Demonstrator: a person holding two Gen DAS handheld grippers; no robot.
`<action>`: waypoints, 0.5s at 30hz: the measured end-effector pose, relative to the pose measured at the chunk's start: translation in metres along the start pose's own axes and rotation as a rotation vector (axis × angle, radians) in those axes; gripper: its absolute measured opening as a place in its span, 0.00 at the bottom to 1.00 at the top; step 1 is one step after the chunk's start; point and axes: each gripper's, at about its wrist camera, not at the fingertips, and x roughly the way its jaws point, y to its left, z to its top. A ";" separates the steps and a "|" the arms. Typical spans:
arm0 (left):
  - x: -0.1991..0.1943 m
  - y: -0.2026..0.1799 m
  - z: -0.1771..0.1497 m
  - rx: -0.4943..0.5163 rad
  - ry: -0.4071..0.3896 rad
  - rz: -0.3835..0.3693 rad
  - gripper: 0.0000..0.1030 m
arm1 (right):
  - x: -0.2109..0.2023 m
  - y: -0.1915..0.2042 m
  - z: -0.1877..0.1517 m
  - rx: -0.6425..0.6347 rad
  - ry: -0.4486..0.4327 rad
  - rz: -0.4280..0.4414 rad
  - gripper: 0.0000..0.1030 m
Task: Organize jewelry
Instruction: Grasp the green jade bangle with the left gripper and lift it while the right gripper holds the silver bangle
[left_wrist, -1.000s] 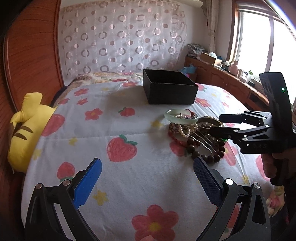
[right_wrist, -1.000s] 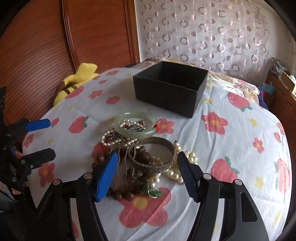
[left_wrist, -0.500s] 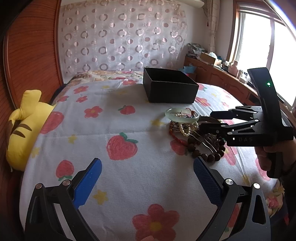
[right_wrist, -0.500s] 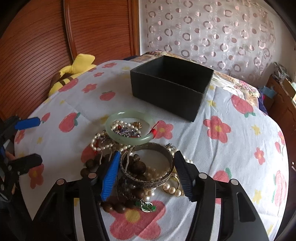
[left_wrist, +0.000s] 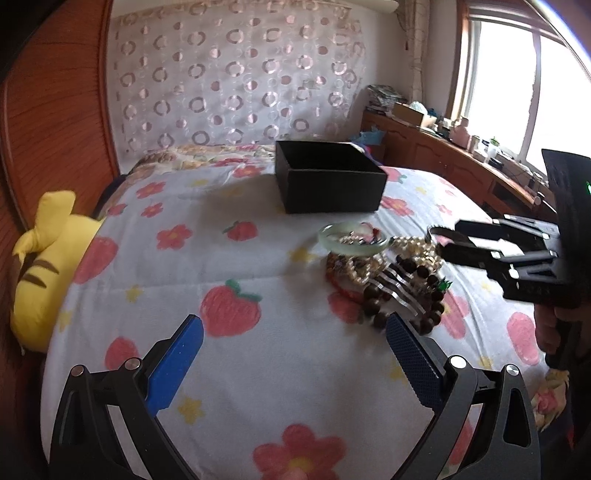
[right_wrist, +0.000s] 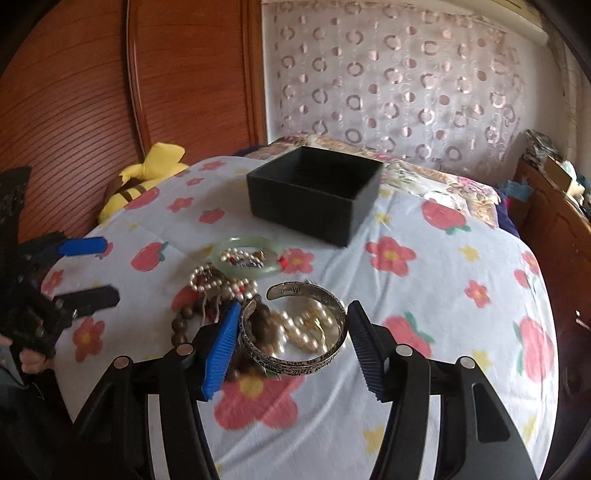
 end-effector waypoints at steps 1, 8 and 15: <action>0.001 -0.002 0.003 0.005 0.001 -0.008 0.93 | -0.003 -0.002 -0.004 0.005 -0.005 -0.008 0.60; 0.031 -0.012 0.028 0.029 0.062 -0.086 0.93 | -0.010 -0.010 -0.026 0.050 -0.012 -0.020 0.60; 0.066 -0.022 0.052 0.055 0.131 -0.136 0.91 | -0.010 -0.005 -0.034 0.058 -0.020 -0.021 0.60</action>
